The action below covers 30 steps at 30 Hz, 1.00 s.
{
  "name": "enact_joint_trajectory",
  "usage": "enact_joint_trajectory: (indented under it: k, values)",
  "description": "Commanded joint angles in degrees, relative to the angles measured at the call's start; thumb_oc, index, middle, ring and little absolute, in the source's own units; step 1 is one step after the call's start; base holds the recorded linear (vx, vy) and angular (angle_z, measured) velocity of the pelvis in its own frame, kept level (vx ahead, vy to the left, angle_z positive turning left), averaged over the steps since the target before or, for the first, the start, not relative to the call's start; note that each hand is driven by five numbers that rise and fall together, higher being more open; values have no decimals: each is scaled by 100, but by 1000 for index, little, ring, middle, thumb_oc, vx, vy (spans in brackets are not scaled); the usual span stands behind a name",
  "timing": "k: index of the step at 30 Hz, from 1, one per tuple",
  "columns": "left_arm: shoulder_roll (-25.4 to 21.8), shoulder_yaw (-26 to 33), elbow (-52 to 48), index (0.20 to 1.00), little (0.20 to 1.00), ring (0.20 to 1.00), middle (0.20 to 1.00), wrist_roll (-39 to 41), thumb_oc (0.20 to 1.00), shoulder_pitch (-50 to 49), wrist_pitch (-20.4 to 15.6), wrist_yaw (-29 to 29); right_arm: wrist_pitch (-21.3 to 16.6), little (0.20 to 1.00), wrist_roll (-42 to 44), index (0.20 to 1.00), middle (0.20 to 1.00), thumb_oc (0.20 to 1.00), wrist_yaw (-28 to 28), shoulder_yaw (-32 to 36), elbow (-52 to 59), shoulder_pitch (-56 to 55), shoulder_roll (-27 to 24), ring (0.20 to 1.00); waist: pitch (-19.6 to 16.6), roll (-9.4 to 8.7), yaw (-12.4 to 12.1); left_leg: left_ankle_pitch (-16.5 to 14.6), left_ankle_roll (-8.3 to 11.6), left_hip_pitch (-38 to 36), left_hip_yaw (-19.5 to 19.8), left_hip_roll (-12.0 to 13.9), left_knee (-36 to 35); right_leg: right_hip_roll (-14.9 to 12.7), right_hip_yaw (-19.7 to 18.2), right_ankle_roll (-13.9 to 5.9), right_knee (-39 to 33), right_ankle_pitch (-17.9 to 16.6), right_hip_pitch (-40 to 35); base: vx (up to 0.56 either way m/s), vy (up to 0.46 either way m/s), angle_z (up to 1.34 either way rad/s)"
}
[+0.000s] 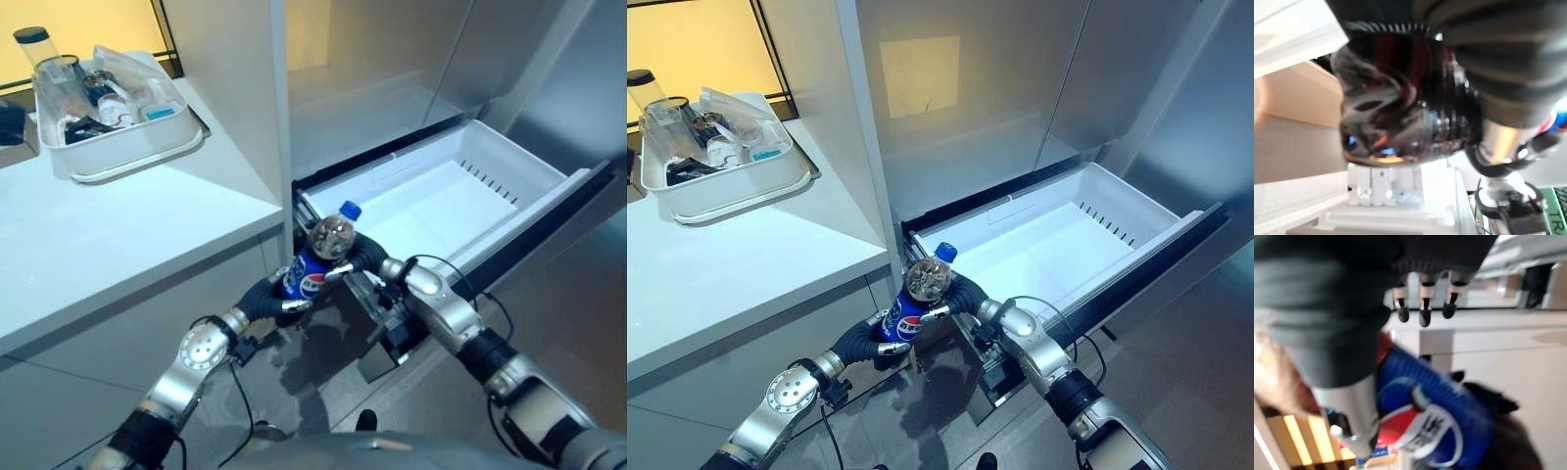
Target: Take the drinks into the refrigerator
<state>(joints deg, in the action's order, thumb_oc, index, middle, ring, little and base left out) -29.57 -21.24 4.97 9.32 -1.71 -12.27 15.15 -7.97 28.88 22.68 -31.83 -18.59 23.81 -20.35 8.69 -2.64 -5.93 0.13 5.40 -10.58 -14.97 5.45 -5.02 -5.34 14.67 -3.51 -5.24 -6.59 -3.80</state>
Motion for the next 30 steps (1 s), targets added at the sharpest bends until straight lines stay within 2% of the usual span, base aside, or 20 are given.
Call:
enact_joint_trajectory:
  k: [1,3,4,5,6,12,16,17,18,25,28,29,30]
  values:
    - [512,-555,-135,200,200,200,200,-31,200,1020,-730,-29,-261,1000,465,1000,1000,1000,-175,-59,-2,959,557,1000,-111,38,-115,-306,-254,88,281,-277,2,-154,426,-380,481,513,-279,0,0,0]
    - [572,-621,-48,200,200,200,200,-89,200,1086,-710,-82,-266,1000,450,1000,1000,1000,-249,-79,-106,1026,679,1000,-117,39,-118,-309,-253,84,276,-277,2,-154,430,-375,473,513,-288,0,0,0]
    - [637,-703,44,200,200,200,200,-95,200,1180,-687,-148,-302,592,397,592,592,592,-364,-128,-193,1163,851,592,-126,38,-130,-312,-252,83,282,-275,2,-152,418,-369,466,513,-294,0,0,0]
    - [671,-741,54,200,200,200,200,-72,200,1220,-670,-162,-324,238,364,238,238,238,-439,-138,-225,1208,924,238,-128,40,-136,-313,-252,82,280,-273,2,-150,424,-368,466,514,-297,0,0,0]
    - [702,-764,79,200,200,200,200,-101,200,1263,-666,-201,-361,200,297,200,200,200,-555,-134,-287,1236,997,200,-131,37,-141,-319,-253,79,281,-270,2,-148,422,-366,462,516,-300,0,0,0]
    - [810,-787,157,200,200,200,200,35,200,1223,-621,-270,-457,200,235,200,200,200,-851,12,-407,1183,1169,200,-134,31,-157,-327,-257,65,280,-262,2,-144,419,-372,452,517,-323,0,0,0]
    - [811,-666,179,200,200,200,200,50,200,1069,-603,-328,-510,200,203,200,200,200,-933,147,-223,1015,1070,200,-136,25,-156,-329,-263,61,289,-267,2,-141,417,-374,447,517,-325,0,0,0]
    - [827,-613,194,379,379,379,379,84,379,1009,-594,-357,-518,200,228,200,200,200,-963,203,-185,952,1042,200,-130,23,-158,-326,-266,65,291,-269,2,-139,418,-374,448,519,-327,0,0,0]
    - [837,-544,208,1000,1000,1000,1000,126,1000,933,-578,-367,-537,200,224,200,200,200,-1006,286,-123,909,997,200,-125,19,-163,-322,-271,70,293,-270,2,-143,419,-372,450,519,-326,0,0,0]
    - [876,-24,201,1000,1000,1000,1000,339,1000,411,-546,-494,-687,200,147,200,200,200,-1289,941,336,508,536,200,-112,-11,-196,-310,-285,114,310,-280,2,-156,459,-382,427,493,-319,-1,-1,1]
    - [883,232,218,1000,1000,1000,1000,502,1000,169,-538,-497,-774,200,61,200,200,200,-1440,1338,693,327,237,200,-104,-36,-216,-309,-294,130,333,-281,2,-161,466,-386,424,485,-313,-9,-4,5]
    - [882,448,231,1000,1000,1000,1000,627,1000,-37,-518,-471,-873,200,16,200,200,200,-1589,1748,1041,205,-16,200,-94,-49,-219,-310,-305,139,343,-285,2,-168,474,-394,423,480,-306,-5,1,6]
    - [882,447,230,1000,1000,1000,1000,627,1000,-38,-518,-471,-871,200,15,200,200,200,-1590,1748,1044,202,-17,200,-95,-49,-220,-310,-305,139,343,-285,2,-168,474,-394,423,480,-306,-5,0,8]
